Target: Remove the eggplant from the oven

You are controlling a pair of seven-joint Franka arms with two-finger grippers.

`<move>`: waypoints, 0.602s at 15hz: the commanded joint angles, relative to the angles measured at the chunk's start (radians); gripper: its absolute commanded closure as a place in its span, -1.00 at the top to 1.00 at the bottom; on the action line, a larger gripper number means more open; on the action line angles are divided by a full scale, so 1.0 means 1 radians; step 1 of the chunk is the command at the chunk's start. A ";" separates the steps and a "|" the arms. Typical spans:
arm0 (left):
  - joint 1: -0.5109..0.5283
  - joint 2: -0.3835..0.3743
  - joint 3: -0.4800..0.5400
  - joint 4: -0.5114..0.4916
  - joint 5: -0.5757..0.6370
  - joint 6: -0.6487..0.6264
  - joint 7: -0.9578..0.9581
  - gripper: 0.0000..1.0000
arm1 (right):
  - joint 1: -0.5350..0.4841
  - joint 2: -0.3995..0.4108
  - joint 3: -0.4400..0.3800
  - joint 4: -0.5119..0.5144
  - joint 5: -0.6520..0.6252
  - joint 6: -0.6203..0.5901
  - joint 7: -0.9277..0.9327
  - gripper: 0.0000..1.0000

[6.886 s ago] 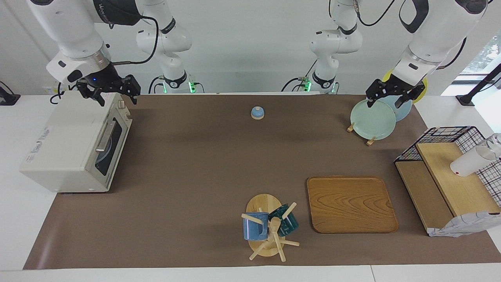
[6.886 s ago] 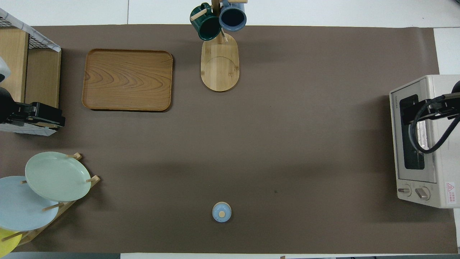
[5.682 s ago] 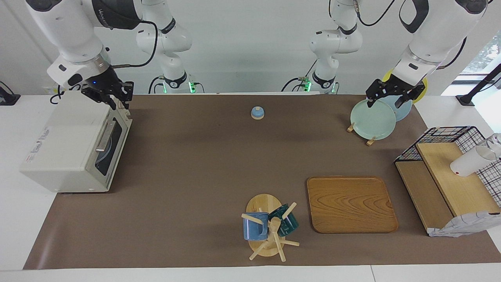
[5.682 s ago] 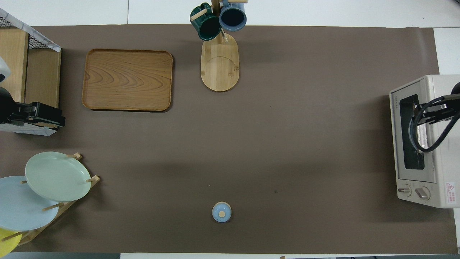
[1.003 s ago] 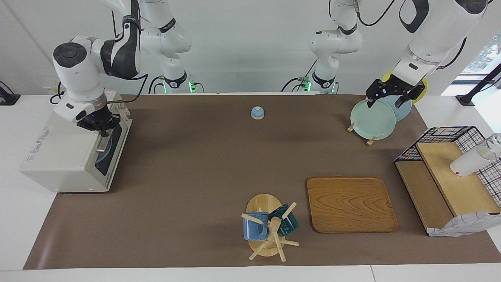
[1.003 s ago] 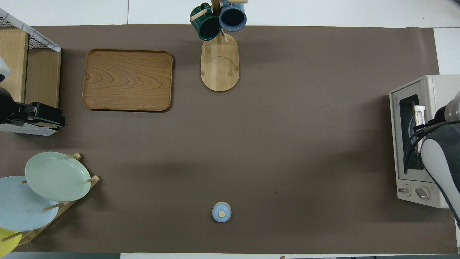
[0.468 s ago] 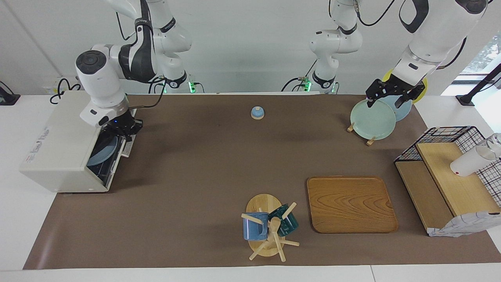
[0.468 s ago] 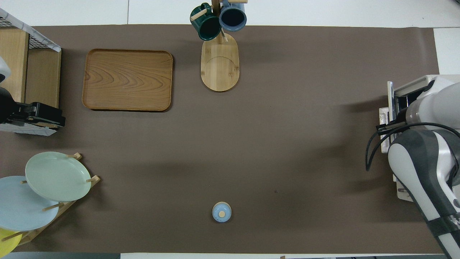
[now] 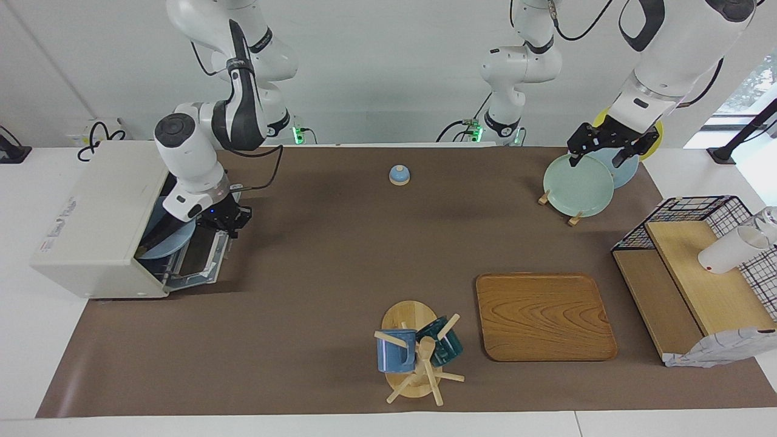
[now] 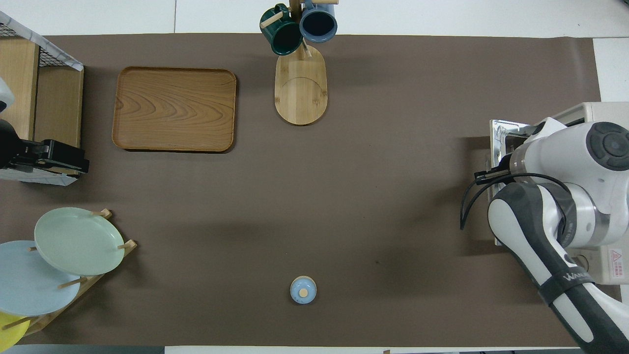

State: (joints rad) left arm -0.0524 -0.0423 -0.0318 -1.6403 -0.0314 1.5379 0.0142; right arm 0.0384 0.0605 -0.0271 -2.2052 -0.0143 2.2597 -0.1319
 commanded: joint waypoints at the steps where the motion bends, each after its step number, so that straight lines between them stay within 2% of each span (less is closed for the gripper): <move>1: -0.006 -0.015 0.003 -0.013 0.021 0.008 0.001 1.00 | 0.012 0.064 -0.024 0.001 -0.004 0.063 0.026 -1.00; 3: -0.006 -0.016 0.003 -0.013 0.021 0.008 0.001 1.00 | 0.018 0.090 -0.024 0.001 -0.004 0.101 0.057 -1.00; 5: -0.006 -0.015 0.003 -0.013 0.021 0.008 0.001 1.00 | 0.055 0.093 -0.020 0.016 -0.004 0.084 0.069 -1.00; 7: -0.006 -0.016 0.003 -0.013 0.021 0.008 0.001 1.00 | 0.073 0.094 -0.017 0.053 -0.004 0.032 0.112 -1.00; 9: -0.006 -0.016 0.003 -0.013 0.021 0.008 0.001 1.00 | 0.103 0.079 -0.019 0.126 -0.004 -0.093 0.118 -1.00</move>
State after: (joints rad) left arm -0.0524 -0.0423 -0.0318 -1.6403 -0.0314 1.5379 0.0142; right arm 0.1126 0.1554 -0.0377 -2.1514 -0.0151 2.2777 -0.0396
